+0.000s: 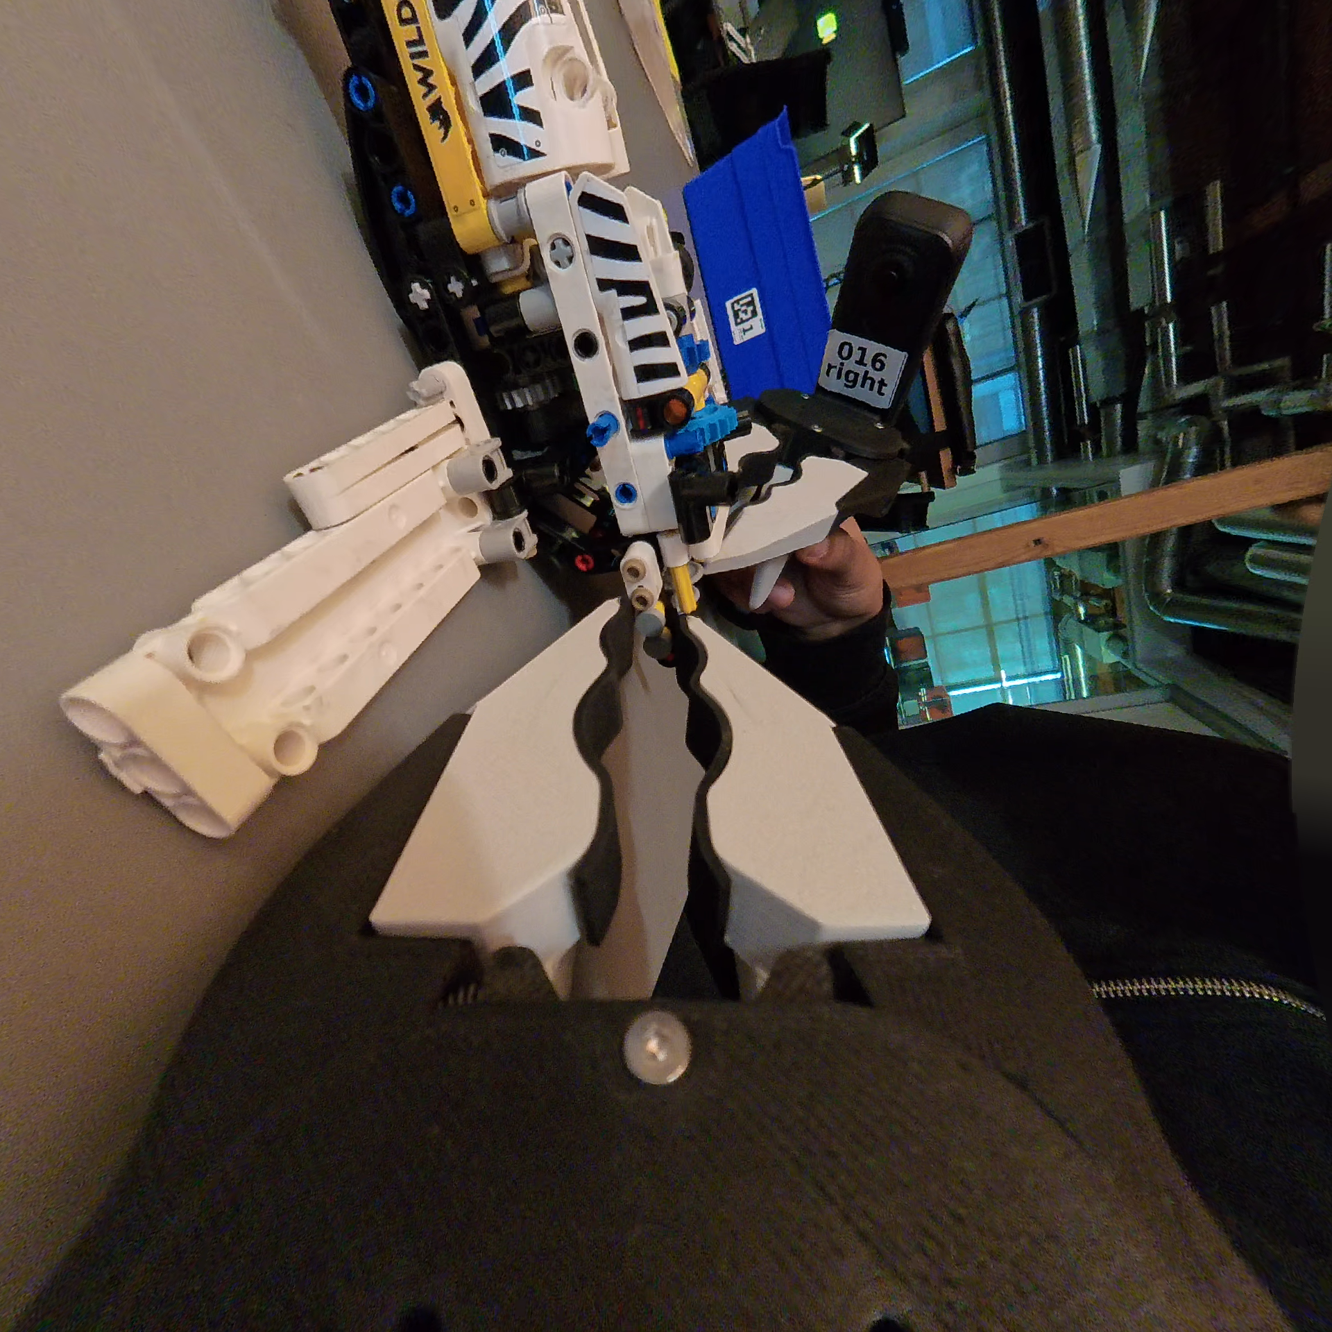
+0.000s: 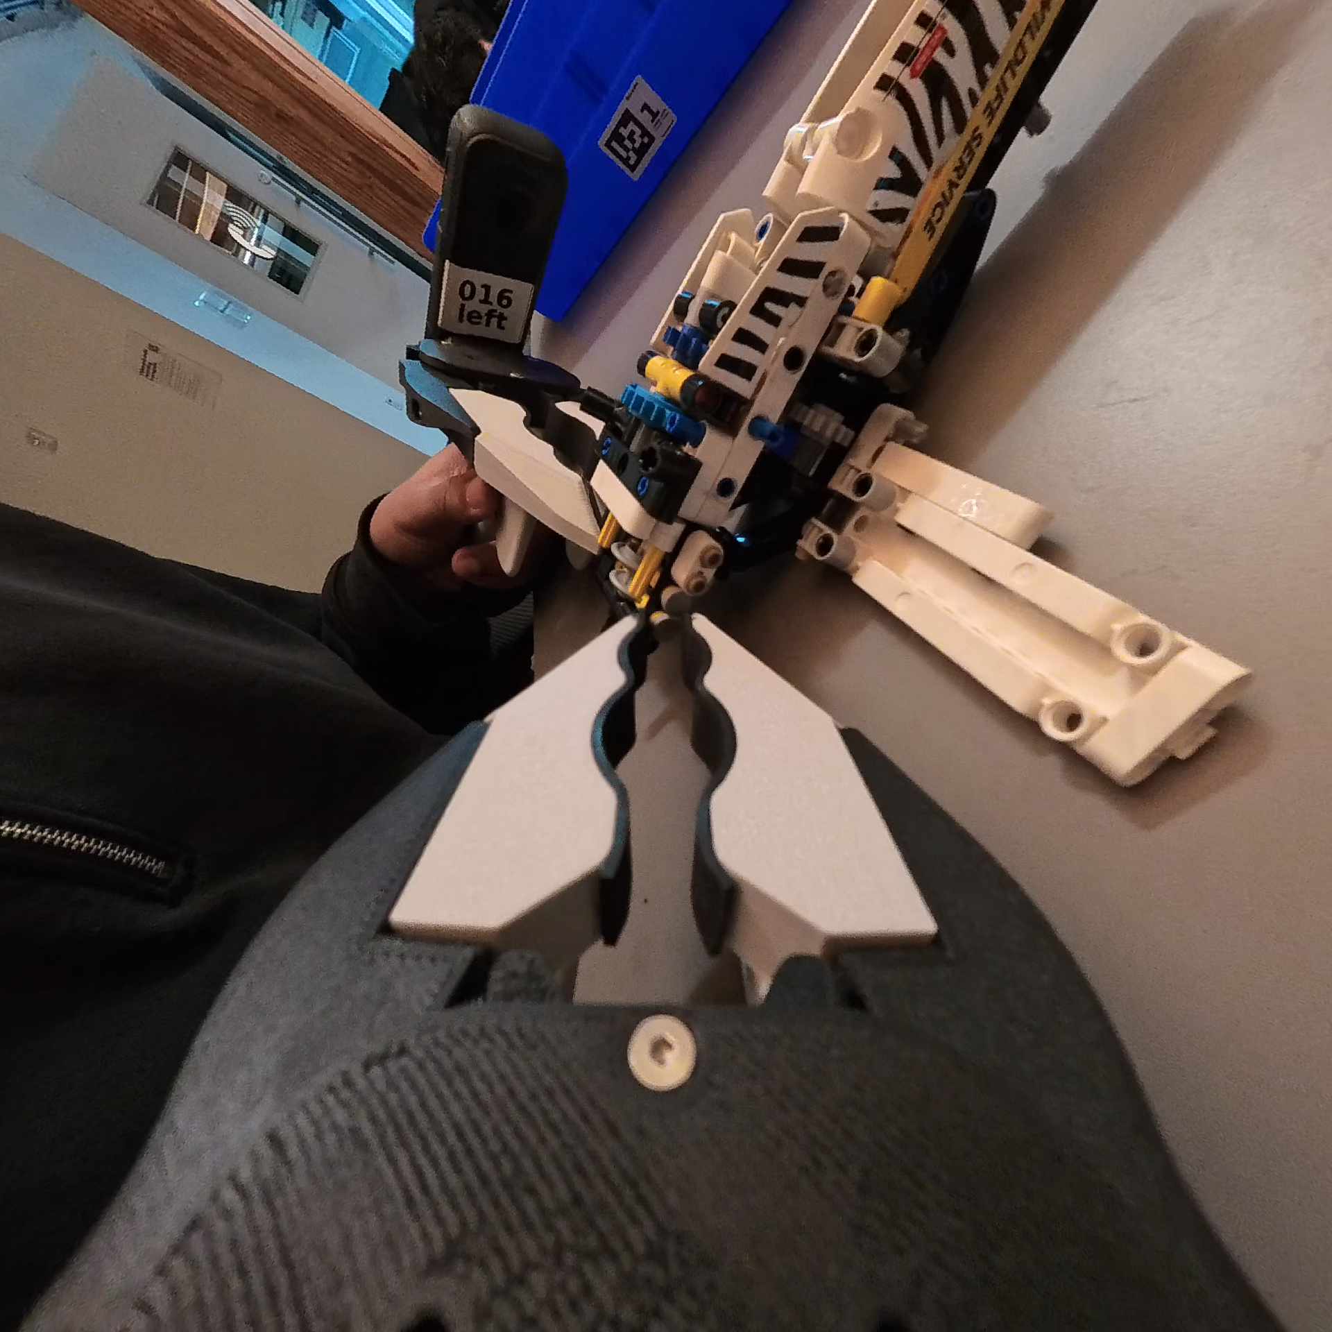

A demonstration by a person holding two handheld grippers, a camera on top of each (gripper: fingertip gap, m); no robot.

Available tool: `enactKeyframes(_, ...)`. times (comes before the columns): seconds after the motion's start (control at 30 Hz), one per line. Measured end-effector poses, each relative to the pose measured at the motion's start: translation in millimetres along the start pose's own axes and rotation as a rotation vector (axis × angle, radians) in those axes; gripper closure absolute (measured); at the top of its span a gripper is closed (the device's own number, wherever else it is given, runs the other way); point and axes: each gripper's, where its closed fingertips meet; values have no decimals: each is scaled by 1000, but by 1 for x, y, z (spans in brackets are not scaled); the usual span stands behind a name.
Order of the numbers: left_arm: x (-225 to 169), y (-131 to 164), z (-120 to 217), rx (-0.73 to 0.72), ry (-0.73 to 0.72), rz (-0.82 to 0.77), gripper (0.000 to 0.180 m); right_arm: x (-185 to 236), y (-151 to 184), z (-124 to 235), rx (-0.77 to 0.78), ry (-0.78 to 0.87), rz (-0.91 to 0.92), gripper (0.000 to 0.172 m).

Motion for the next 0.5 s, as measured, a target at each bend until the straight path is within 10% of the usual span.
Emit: enactKeyframes(0.5, 1, -4, 0, -36, -1, -22, 176, -1, -1, 5, -22, 2, 4, 172)
Point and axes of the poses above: each gripper's, where its closed fingertips meet, z back along the fingers, y out of its underside, x = y × z across the jaws, and after that the axes turned 3 degrees about z, right-handed
